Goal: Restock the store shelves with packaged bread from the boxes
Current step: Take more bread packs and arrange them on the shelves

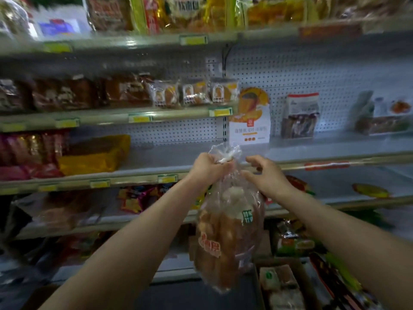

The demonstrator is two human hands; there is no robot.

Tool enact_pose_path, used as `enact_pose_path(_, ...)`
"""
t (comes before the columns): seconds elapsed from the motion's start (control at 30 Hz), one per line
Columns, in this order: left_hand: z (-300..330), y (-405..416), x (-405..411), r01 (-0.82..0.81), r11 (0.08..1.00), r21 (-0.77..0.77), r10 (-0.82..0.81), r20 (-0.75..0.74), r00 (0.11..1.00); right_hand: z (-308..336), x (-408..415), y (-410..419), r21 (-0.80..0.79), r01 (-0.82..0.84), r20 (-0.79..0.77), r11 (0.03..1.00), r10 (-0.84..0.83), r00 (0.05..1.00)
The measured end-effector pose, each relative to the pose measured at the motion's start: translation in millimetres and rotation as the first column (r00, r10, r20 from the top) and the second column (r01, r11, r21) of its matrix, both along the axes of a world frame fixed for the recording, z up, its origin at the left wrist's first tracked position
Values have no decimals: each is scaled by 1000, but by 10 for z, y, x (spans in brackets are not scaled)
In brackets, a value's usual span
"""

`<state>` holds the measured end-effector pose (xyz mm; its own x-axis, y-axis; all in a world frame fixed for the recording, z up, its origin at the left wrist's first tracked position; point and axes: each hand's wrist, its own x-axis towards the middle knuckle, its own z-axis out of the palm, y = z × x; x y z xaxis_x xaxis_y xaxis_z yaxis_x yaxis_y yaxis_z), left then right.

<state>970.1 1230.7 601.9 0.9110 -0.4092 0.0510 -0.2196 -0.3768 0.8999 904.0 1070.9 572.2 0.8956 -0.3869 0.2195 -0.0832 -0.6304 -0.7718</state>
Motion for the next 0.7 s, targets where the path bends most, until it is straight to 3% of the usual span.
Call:
enact_pose_path(0.17,219,146,61,-158,986,-50,149,-146,978,233,-167,508,221,-98,-55,970,113,992)
enact_pose_path(0.33,547,374,46,-216,960,-176,178,-207,962,277,-61,983,148,-39,-153,988,62,986)
enact_pose_path(0.53,842,673,71,-276,921,-274,241,-156,958,436,228,1269,-110,75,77,991,-67,995)
enact_pose_path(0.7,879,973,25,-177,915,-363,176,-38,984,719,378,1294,19,39,260,999,-43,965)
